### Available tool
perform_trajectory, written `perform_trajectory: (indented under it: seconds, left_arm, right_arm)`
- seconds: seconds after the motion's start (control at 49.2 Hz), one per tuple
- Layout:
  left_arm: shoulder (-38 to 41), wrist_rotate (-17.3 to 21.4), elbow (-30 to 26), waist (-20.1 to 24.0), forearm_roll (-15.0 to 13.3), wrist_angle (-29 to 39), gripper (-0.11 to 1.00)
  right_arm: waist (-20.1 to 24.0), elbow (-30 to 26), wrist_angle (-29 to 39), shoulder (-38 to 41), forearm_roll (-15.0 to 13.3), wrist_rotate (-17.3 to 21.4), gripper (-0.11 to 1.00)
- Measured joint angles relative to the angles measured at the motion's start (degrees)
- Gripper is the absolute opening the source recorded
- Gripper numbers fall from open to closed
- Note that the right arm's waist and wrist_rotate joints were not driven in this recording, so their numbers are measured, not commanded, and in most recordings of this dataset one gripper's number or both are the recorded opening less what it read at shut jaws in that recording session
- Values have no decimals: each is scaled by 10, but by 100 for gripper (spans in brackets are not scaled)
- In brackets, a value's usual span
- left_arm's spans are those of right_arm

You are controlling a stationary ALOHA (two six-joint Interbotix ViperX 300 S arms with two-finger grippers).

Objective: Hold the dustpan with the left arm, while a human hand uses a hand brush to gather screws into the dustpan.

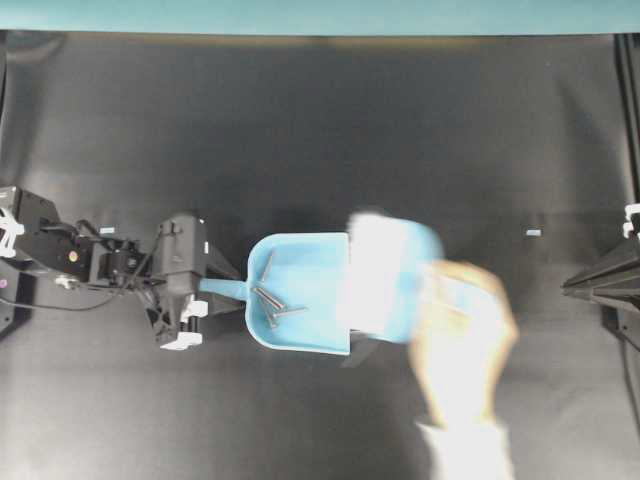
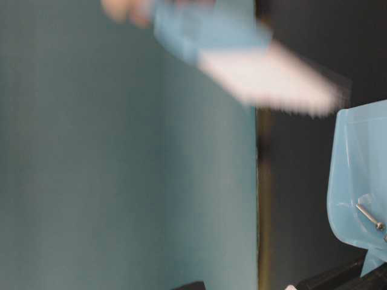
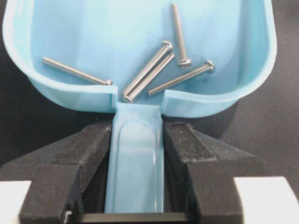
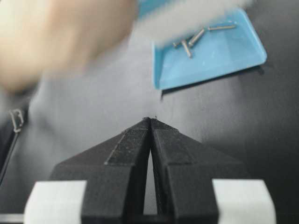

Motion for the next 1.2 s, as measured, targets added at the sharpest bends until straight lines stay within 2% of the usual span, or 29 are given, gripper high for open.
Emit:
perform_trajectory:
  seconds: [0.183,0.325,0.508,0.874,1.199]
  left_arm:
    - [-10,1,35,12,0,-98,30]
    - [-20,4,43,16,0,-129,30]
    - [-44,5,43,16,0,-128,30]
    - [-125,9,43,20,0,-65,30]
    - [-131,9,44,19,0,-54,30]
  right_arm:
    - [0,0,0,0,-1,0,0]
    - [0,0,0,-1,-1,0,0]
    - [0,-1,1,-1,0,0,0]
    - [0,0,1,-2,0,1,0]
    - [0,0,1,-2,-1,0,0]
